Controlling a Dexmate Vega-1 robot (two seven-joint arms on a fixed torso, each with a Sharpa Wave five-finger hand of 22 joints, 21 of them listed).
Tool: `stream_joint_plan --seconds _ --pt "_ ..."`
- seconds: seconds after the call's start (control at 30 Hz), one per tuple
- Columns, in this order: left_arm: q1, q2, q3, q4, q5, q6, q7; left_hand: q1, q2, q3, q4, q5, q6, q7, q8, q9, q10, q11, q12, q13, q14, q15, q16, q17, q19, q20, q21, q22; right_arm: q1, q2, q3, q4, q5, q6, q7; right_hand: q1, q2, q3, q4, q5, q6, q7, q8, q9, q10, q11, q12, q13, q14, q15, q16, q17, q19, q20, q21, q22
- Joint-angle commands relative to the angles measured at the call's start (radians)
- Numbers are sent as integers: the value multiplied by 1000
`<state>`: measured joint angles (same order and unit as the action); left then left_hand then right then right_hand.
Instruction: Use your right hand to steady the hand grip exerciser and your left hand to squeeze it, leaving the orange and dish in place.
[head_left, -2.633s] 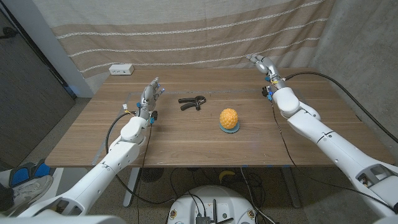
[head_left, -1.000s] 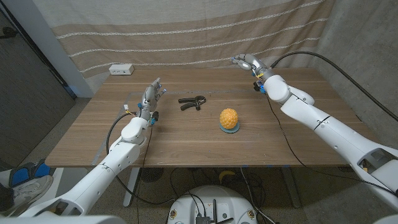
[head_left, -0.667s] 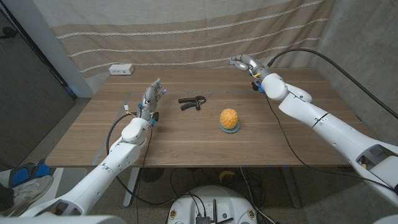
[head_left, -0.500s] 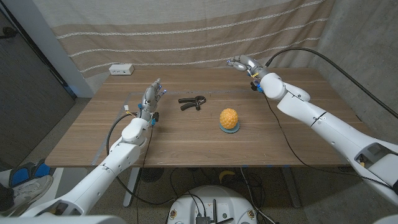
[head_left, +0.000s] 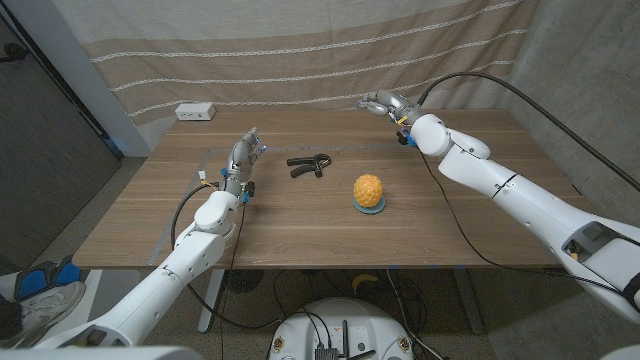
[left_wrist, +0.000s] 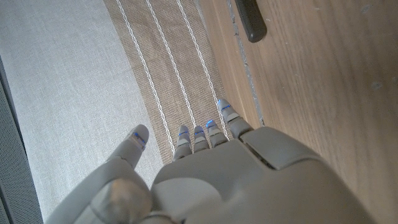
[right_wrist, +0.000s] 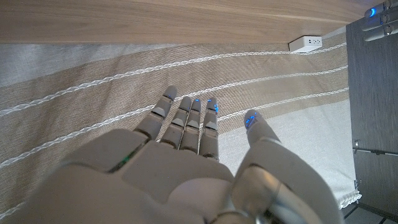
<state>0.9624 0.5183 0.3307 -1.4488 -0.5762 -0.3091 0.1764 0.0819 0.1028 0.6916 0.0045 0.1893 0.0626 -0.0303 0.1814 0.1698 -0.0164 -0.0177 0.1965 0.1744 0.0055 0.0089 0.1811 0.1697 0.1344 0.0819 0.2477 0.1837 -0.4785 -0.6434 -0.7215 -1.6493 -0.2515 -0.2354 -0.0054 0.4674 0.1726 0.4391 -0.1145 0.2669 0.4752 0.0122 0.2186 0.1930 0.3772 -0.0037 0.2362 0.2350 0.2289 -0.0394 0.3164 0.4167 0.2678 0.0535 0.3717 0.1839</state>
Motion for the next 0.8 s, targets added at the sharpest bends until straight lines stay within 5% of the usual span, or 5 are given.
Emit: stream_joint_plan --seconds 0.03,0.8 --pt "-2 0 1 9 0 -3 -7 -11 16 1 -5 -3 12 0 2 4 4 -1 1 6 9 -1 -1 3 12 1 -2 5 24 18 -25 20 -21 17 22 -1 9 8 -1 5 9 1 5 5 11 2 4 2 12 -30 7 5 10 -2 -5 2" --pt "-8 -6 2 27 -2 -15 -16 -15 17 2 -8 -3 13 0 2 5 5 -3 0 6 9 0 -1 3 12 1 -4 5 47 67 -76 62 -105 49 4 23 7 21 -20 10 21 -19 5 5 23 -10 6 3 15 -51 13 8 22 -10 -3 2"
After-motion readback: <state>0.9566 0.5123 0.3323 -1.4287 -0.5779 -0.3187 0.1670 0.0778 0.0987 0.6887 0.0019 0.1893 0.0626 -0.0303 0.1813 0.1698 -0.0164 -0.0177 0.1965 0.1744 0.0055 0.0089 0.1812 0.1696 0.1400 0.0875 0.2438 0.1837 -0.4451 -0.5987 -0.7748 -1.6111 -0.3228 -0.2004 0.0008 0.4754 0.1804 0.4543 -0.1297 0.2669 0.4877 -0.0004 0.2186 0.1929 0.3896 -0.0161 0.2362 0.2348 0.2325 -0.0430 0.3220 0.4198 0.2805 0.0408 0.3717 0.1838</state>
